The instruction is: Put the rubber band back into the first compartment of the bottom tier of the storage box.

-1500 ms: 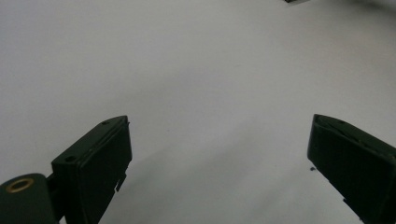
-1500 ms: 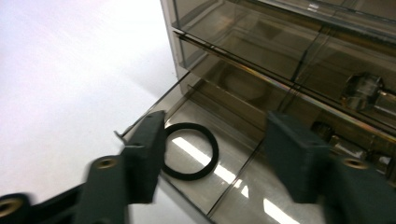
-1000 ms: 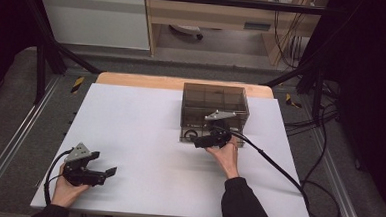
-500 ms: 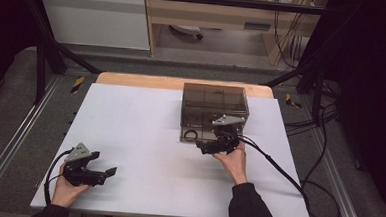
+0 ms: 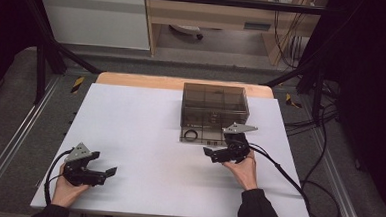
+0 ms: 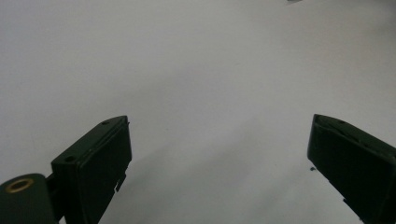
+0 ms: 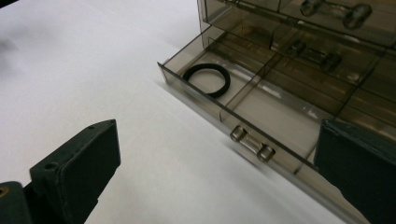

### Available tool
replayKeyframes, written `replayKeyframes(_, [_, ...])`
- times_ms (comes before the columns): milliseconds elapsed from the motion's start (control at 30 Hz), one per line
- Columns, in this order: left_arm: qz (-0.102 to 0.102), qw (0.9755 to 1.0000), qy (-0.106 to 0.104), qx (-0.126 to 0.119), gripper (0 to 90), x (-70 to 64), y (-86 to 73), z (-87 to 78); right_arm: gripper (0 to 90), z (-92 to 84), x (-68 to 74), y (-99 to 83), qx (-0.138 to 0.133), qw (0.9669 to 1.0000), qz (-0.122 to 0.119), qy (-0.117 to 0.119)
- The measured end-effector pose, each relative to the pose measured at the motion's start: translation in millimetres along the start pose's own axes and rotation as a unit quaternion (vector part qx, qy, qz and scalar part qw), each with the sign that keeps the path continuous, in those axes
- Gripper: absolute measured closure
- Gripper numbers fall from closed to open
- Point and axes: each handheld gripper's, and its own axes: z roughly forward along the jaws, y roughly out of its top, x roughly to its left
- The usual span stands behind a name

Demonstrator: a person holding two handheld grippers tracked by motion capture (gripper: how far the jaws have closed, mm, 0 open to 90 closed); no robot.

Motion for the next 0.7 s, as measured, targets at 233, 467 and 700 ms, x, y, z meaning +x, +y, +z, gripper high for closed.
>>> replayKeyframes(233, [0.001, 1.0, 0.0, 0.001, 5.9, 0.1, 0.0, 0.2, 0.8, -7.8, -2.7, -14.3, 0.005, 1.0, 0.0, 0.001])
replayKeyframes(467, [0.0, 1.0, 0.0, 0.001, 5.9, 0.0, -0.1, 0.1, 0.7, -18.4, -7.5, -26.2, 0.001, 0.9999, 0.01, 0.005])
replayKeyframes(700, [0.002, 1.0, -0.001, 0.003, 5.9, -0.1, 0.0, 0.1, 0.7, -32.9, -13.2, -38.7, -0.007, 0.9999, 0.01, 0.007])
